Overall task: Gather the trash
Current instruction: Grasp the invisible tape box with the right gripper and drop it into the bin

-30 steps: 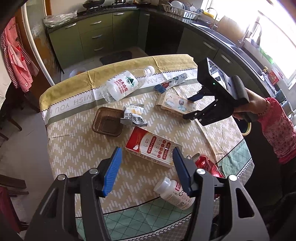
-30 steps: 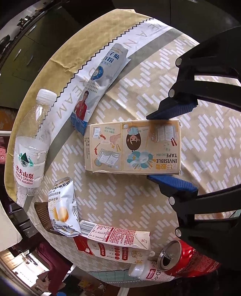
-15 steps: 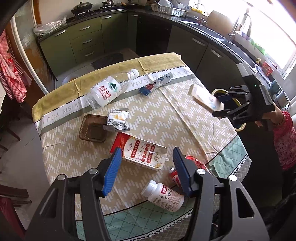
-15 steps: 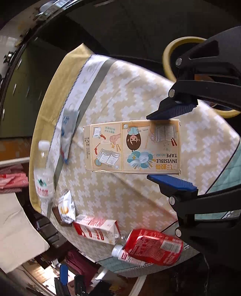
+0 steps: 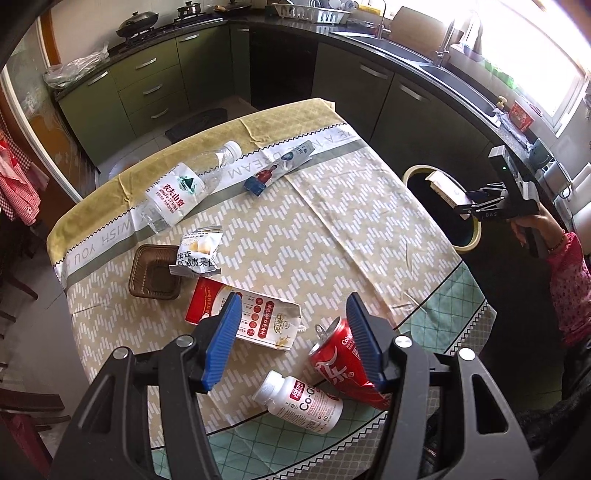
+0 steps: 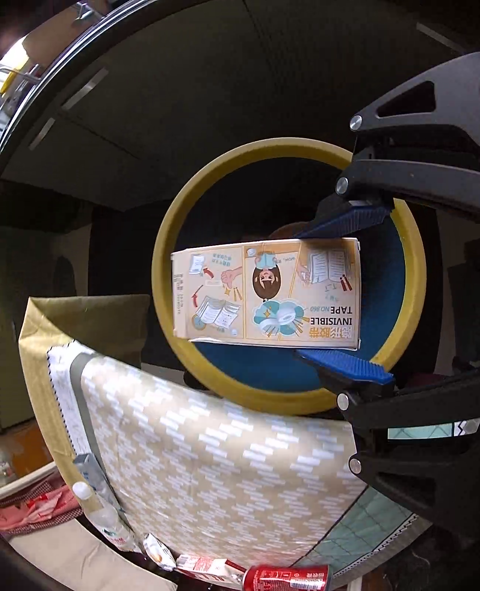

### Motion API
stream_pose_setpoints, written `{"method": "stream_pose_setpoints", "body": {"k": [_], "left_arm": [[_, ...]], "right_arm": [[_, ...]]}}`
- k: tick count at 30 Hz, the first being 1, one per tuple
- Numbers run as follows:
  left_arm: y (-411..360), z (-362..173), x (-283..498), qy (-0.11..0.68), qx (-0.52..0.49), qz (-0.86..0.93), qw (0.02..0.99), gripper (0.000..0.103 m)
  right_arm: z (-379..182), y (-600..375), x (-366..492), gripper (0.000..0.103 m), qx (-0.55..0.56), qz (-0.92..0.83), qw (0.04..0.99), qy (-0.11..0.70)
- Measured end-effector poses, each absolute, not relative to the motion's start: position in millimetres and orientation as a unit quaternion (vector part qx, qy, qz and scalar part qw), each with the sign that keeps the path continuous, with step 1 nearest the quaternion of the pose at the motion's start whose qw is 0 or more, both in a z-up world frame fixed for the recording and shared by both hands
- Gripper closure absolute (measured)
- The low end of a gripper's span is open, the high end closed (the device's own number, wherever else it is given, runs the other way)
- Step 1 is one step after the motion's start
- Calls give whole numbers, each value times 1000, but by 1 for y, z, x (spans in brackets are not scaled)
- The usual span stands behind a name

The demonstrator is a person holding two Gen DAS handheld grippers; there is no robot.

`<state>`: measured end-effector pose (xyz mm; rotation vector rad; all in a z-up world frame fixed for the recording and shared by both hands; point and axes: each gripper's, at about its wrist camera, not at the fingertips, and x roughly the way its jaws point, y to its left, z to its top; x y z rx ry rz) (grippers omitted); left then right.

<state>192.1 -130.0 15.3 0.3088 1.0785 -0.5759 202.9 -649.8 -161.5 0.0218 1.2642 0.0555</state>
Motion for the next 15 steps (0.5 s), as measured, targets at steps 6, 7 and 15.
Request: {"method": "stream_pose_setpoints", "body": {"k": [6,7,15], "left_arm": [[-129,17,204,507,150,-260,808,47],[-129,17,210,508,151,-259,808,44],[-124,11,307,498,187,-244,811,37]], "right_arm": [[-162,-664,203,33,34,14,818,574],[-159,-663,202,33,36,19,821,569],[-145,-627,195,32,36,61,827,558]]}}
